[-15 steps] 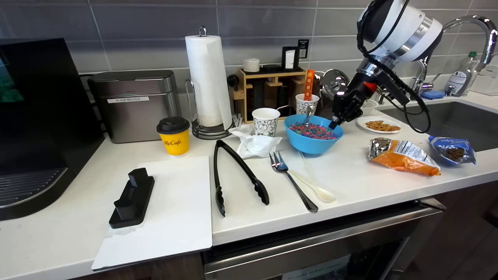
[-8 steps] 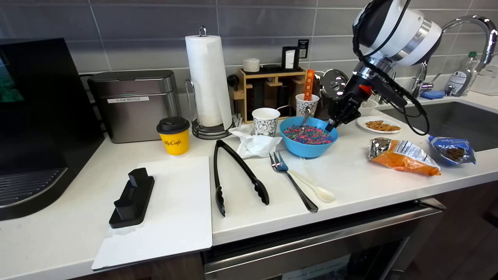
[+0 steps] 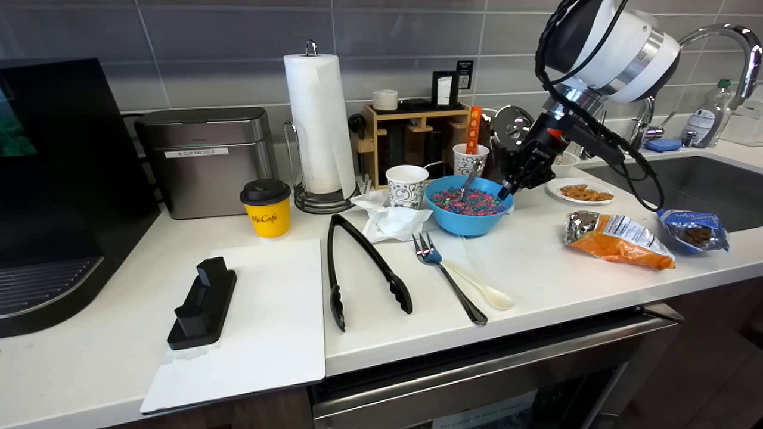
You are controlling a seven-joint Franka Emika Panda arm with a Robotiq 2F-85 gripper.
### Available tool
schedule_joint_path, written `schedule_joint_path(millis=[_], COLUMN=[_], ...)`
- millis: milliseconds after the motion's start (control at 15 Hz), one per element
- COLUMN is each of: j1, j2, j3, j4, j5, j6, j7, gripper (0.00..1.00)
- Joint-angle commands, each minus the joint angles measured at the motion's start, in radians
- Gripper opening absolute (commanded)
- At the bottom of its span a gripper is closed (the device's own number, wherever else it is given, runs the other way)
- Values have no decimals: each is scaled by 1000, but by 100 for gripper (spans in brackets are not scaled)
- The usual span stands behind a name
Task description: Move the blue bowl backwards.
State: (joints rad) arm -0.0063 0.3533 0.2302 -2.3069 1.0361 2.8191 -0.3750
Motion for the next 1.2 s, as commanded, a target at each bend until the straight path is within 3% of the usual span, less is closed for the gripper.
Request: schedule_joint_path(millis=[0,600,1133], j1=[-4,7,59], j2=[-62,-45,17], j3=[16,63,109], j4=[-23,-9,14], j5=[76,272,320], j6=[13,175,335], j7=[69,193,279], gripper=[1,1,1])
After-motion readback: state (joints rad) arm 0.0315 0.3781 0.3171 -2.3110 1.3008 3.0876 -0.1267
